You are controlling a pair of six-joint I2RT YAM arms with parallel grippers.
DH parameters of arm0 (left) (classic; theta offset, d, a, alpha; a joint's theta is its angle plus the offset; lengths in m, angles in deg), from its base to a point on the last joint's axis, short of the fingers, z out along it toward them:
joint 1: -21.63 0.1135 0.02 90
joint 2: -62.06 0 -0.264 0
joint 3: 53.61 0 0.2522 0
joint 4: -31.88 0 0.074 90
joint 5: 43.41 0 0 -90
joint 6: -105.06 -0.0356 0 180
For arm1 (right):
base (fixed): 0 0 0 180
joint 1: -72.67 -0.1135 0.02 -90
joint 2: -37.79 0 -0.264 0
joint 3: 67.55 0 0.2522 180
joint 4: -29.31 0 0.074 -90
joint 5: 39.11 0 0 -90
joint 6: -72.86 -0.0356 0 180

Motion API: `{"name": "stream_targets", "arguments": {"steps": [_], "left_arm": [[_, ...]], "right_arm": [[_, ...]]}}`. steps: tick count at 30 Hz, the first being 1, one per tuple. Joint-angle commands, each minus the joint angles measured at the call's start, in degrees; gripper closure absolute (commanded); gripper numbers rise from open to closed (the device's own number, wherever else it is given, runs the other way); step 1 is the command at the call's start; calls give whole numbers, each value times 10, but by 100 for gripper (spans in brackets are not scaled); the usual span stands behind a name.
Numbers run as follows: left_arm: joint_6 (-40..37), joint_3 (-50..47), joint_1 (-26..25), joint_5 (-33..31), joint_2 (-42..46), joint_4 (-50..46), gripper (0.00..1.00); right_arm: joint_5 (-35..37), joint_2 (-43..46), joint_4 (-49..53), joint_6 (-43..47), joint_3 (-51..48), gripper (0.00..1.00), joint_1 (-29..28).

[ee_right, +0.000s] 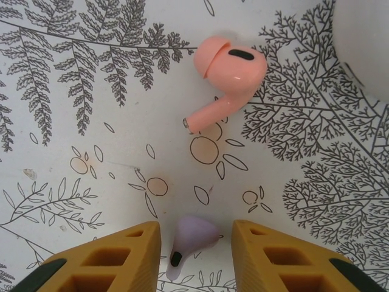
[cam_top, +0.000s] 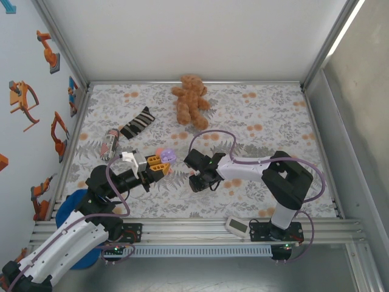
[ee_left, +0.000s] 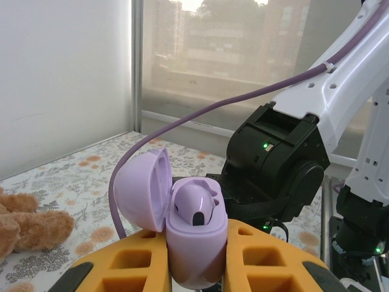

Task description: Insert the wireless bluetooth earbuds into the charging case

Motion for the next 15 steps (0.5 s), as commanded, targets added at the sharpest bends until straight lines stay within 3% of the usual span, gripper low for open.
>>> {"name": "stream_targets", "arguments": {"steps": [1,15], "left_arm": [[-8,11,-2,0,2,5,100],[-8,11,-2,0,0,5,100]], "right_arm": [[2,-18,-2,-4,13,65,1],[6,-19,9,-2,23,73,1]]}}
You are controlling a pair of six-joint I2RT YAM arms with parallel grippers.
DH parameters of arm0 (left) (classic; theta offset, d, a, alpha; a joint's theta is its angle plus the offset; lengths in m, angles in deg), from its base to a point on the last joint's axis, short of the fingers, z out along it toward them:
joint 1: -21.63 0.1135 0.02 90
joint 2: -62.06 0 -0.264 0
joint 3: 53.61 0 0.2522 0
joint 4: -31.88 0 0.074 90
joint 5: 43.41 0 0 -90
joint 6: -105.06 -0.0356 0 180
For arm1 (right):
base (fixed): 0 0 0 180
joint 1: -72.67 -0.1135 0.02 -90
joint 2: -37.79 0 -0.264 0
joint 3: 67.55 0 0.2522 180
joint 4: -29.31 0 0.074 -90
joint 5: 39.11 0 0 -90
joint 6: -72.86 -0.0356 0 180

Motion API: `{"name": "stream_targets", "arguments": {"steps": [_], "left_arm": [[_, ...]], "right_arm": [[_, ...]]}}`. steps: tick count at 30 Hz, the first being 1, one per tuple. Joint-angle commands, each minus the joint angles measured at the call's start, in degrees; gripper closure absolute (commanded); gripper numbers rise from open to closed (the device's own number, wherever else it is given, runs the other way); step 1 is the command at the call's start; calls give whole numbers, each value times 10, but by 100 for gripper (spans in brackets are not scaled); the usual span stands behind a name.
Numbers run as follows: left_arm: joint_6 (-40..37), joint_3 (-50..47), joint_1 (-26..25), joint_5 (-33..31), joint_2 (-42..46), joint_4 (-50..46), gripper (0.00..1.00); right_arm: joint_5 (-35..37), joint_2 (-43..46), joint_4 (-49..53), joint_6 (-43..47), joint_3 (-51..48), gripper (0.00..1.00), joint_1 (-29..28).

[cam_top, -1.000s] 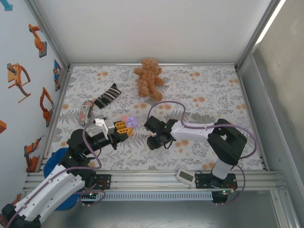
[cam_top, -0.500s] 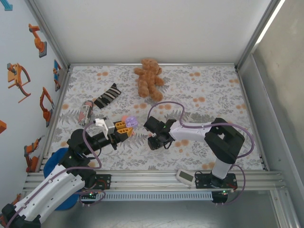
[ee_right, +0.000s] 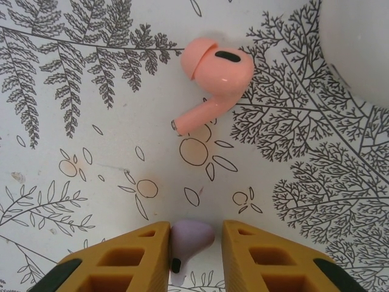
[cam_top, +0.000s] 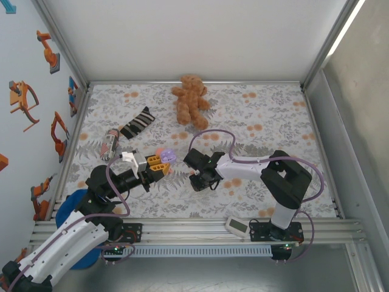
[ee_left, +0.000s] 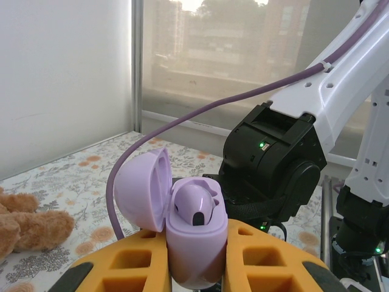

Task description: Insert the wireless bluetooth earbuds into the charging case

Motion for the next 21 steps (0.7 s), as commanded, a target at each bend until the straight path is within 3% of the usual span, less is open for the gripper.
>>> {"name": "stream_targets", "arguments": {"steps": [1,21], "left_arm": [[-9,11,-2,0,1,6,100],[-10,11,-2,0,-1,9,100]], "right_arm": [[-1,-12,-5,-2,12,73,0],[5,25,-1,0,10,77,0]]}}
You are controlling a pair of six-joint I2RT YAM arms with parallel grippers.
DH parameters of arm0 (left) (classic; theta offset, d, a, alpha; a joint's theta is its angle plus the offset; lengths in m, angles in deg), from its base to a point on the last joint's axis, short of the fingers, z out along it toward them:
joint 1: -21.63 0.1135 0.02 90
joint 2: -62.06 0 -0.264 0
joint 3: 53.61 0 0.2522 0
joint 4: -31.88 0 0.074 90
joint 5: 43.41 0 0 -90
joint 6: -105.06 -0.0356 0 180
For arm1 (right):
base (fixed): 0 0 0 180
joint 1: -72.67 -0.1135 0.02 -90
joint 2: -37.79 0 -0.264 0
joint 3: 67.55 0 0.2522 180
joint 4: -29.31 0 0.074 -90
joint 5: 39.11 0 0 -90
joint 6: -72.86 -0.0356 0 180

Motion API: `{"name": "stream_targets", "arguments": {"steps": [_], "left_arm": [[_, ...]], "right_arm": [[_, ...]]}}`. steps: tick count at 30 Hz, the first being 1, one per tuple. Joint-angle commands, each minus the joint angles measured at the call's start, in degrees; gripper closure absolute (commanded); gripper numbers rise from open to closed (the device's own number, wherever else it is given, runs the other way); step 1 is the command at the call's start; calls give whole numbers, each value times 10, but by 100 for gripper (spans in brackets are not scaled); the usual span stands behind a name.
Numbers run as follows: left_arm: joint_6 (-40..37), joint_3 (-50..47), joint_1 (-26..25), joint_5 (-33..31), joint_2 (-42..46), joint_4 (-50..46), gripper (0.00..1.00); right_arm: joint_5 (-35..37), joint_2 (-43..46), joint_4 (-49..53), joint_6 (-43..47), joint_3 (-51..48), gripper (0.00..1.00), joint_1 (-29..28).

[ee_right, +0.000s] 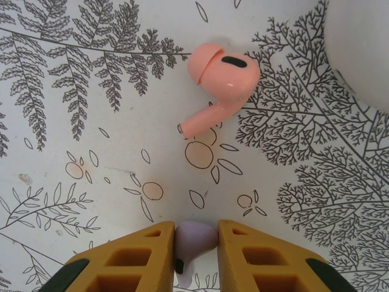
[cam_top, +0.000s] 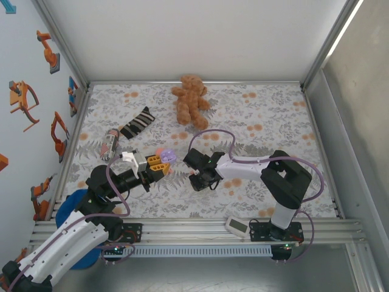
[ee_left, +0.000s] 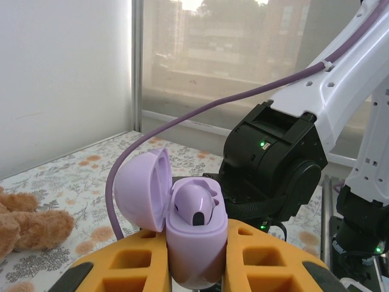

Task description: Insert the wireless bluetooth earbuds into the charging case

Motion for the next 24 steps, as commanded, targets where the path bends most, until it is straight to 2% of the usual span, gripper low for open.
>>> {"name": "stream_targets", "arguments": {"steps": [1,16,24], "left_arm": [[-10,11,-2,0,-2,10,100],[4,4,-2,-3,-34,57,100],[14,-4,-2,-8,-75,121,100]], "right_arm": [[8,28,3,0,9,77,0],[80,177,32,15,-1,77,0],[131,262,34,47,42,76,1]]}}
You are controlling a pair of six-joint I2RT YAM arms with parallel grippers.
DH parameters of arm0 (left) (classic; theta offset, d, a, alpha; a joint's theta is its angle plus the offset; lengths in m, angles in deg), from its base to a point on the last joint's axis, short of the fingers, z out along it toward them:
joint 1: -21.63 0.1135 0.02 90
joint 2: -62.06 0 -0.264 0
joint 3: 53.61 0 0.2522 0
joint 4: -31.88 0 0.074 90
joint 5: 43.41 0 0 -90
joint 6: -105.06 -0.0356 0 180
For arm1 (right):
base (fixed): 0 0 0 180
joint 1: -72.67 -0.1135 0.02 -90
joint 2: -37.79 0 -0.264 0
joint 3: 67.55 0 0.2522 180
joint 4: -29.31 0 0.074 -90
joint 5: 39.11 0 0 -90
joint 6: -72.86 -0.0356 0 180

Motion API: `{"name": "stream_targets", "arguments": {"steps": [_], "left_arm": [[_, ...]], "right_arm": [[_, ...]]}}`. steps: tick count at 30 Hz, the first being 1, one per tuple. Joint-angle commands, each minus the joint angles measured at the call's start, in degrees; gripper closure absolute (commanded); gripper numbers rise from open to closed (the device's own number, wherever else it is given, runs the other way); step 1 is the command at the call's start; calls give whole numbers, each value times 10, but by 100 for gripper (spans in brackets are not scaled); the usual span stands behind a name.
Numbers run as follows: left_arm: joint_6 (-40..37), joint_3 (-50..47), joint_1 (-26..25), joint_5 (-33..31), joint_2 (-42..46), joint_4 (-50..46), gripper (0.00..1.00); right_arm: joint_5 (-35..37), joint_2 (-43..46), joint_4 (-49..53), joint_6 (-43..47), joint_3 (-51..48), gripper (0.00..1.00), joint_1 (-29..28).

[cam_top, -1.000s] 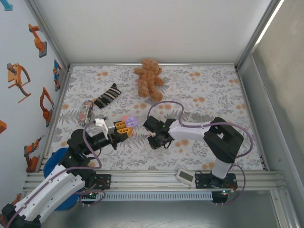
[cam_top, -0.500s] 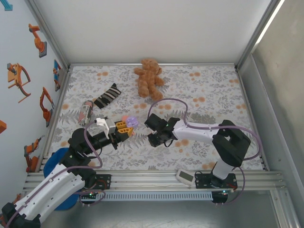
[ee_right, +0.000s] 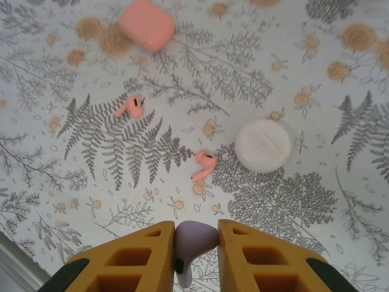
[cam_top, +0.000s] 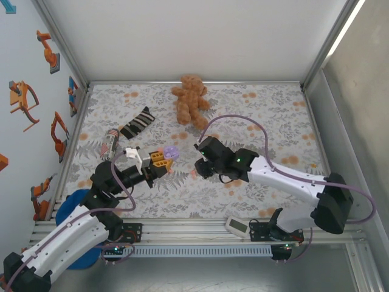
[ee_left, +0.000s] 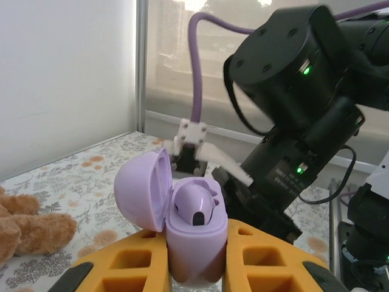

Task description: Insert the wireless bluetooth earbuds into the charging case

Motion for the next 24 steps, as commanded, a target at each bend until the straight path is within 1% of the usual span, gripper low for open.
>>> {"name": "stream_targets", "arguments": {"steps": [1,6,11,17,24], "left_arm": [[10,-2,-2,-3,-15,57,100],[6,9,-2,2,-47,83,100],[2,19,-3,9,-75,103,100],[3,29,-2,22,-105,130,100],[2,41,-3,32,-128,143,100]], "right_arm": [[38,26,5,27,39,76,1],[42,59,-6,56,70,76,1],[35,97,-37,64,78,76,0],[-1,122,-77,66,83,76,1],[-47,121,-134,61,80,77,0]]}}
